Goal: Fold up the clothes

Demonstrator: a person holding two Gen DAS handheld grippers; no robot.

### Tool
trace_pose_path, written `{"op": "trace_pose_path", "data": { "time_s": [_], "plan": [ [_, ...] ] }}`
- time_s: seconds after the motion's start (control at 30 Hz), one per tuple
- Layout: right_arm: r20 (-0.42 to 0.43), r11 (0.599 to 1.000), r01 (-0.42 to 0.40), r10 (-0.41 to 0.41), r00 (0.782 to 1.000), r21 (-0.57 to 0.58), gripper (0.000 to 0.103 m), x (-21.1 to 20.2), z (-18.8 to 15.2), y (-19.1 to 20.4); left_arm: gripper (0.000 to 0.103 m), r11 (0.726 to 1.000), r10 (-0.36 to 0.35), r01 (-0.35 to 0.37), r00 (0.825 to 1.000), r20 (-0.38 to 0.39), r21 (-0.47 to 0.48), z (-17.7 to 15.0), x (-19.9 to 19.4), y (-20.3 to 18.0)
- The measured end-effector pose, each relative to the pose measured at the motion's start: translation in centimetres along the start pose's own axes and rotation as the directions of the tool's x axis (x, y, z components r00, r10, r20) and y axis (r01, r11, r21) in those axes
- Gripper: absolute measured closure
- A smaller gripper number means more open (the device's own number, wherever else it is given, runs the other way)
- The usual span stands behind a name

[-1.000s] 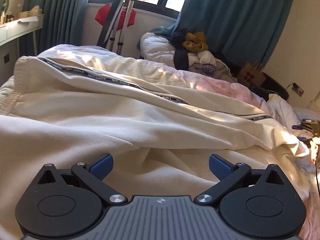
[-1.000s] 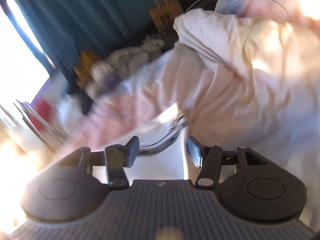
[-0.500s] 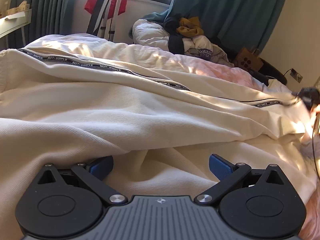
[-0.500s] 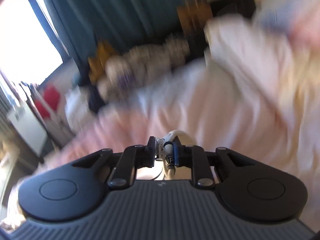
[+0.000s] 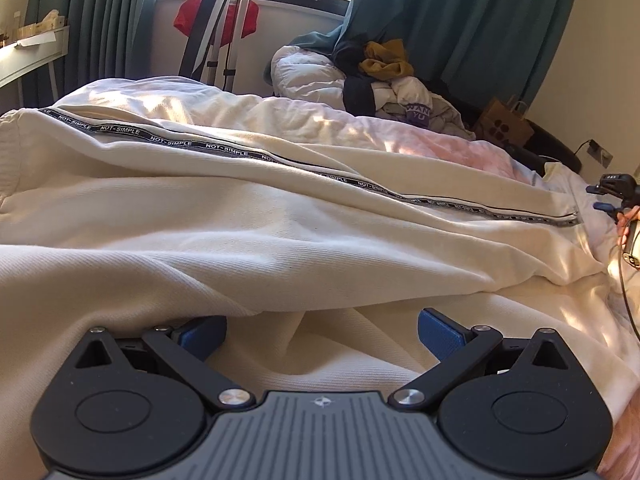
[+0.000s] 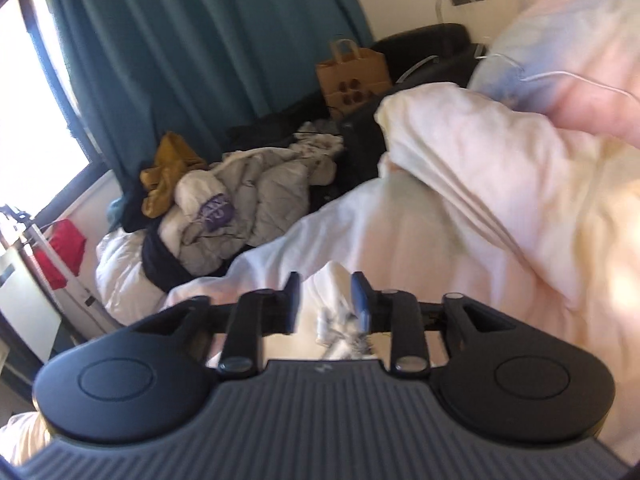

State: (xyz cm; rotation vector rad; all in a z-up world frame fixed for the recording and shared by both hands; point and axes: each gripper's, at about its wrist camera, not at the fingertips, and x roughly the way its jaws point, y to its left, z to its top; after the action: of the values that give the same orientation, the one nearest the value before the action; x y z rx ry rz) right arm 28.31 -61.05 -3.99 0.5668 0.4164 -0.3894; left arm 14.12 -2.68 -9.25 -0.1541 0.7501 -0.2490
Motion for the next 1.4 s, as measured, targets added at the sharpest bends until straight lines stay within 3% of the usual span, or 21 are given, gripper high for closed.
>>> {"op": "trace_pose_path", "data": {
  "time_s": [0.03,0.07,0.2,0.3,0.5,0.6,0.7,0.8,0.83,1.03,1.13,1.2,1.3,1.33,1.4],
  "plan": [
    [0.011,1.000,0.009,-0.009,1.000,0.003,0.047,-1.0,-0.2,0.0,0.000,1.000,-0.002,0.002,1.000,0.001,0.001,-0.1,0.0,0.0],
    [0.023,1.000,0.018,-0.019,1.000,0.007,0.044,-2.1,-0.4,0.0,0.000,1.000,-0.006,0.006,1.000,0.001,0.002,-0.1,-0.2,0.0],
    [0.055,0.995,0.020,-0.025,0.998,0.093,0.045,-7.8,-2.3,-1.5,0.000,1.000,-0.017,0.017,1.000,0.016,0.007,-0.2,-1.4,-0.2],
    [0.092,0.981,0.049,-0.068,0.993,0.189,0.044,-12.7,-5.7,-3.3,0.000,1.000,-0.016,0.015,0.999,0.029,0.014,-0.4,-2.7,-0.4],
    [0.086,0.917,0.102,-0.145,0.986,0.385,0.044,-19.7,-13.0,-6.1,0.000,1.000,-0.011,0.011,0.997,0.077,0.005,-1.0,-6.0,-0.3],
    [0.044,0.895,0.206,-0.243,0.969,0.396,0.044,-21.8,-15.2,-6.7,0.000,1.000,0.009,-0.009,0.997,0.080,0.008,-1.2,-7.1,-0.4],
    [-0.018,0.827,0.295,-0.327,0.945,0.479,0.044,-23.2,-16.6,-8.2,0.000,0.999,0.036,-0.036,0.998,0.059,0.011,-1.5,-7.8,-0.7],
    [-0.121,0.701,0.390,-0.402,0.908,0.597,0.045,-24.2,-17.9,-9.5,0.000,0.998,0.050,-0.051,0.998,0.042,0.032,-1.9,-8.1,-1.1],
    [-0.146,0.682,0.398,-0.398,0.906,0.614,0.045,-24.3,-18.3,-9.4,0.000,0.998,0.053,-0.055,0.998,0.039,0.041,-2.0,-8.2,-1.3],
    [-0.198,0.719,0.389,-0.340,0.920,0.576,0.045,-21.6,-20.4,-9.5,0.000,0.993,0.089,-0.091,0.995,0.036,0.077,-2.5,-8.2,-1.9],
    [-0.168,0.716,0.342,-0.305,0.937,0.608,0.045,-20.5,-21.1,-10.8,0.000,0.993,0.093,-0.095,0.995,0.031,0.069,-2.3,-8.1,-1.8],
    [-0.117,0.739,0.295,-0.284,0.952,0.606,0.048,-20.2,-20.9,-11.1,0.000,0.993,0.094,-0.096,0.995,0.028,0.067,-2.1,-8.0,-1.8],
    [-0.075,0.791,0.262,-0.266,0.961,0.552,0.074,-19.7,-20.2,-10.8,0.000,0.993,0.089,-0.090,0.996,0.021,0.071,-2.0,-7.9,-1.9],
    [-0.077,0.798,0.265,-0.267,0.961,0.541,0.089,-19.6,-20.1,-10.7,0.000,0.994,0.084,-0.085,0.996,0.020,0.074,-2.0,-7.9,-1.9],
    [-0.082,0.812,0.272,-0.269,0.960,0.517,0.094,-19.4,-19.9,-10.4,0.000,0.993,0.085,-0.086,0.996,0.015,0.084,-2.0,-7.8,-2.1]
  ]
}}
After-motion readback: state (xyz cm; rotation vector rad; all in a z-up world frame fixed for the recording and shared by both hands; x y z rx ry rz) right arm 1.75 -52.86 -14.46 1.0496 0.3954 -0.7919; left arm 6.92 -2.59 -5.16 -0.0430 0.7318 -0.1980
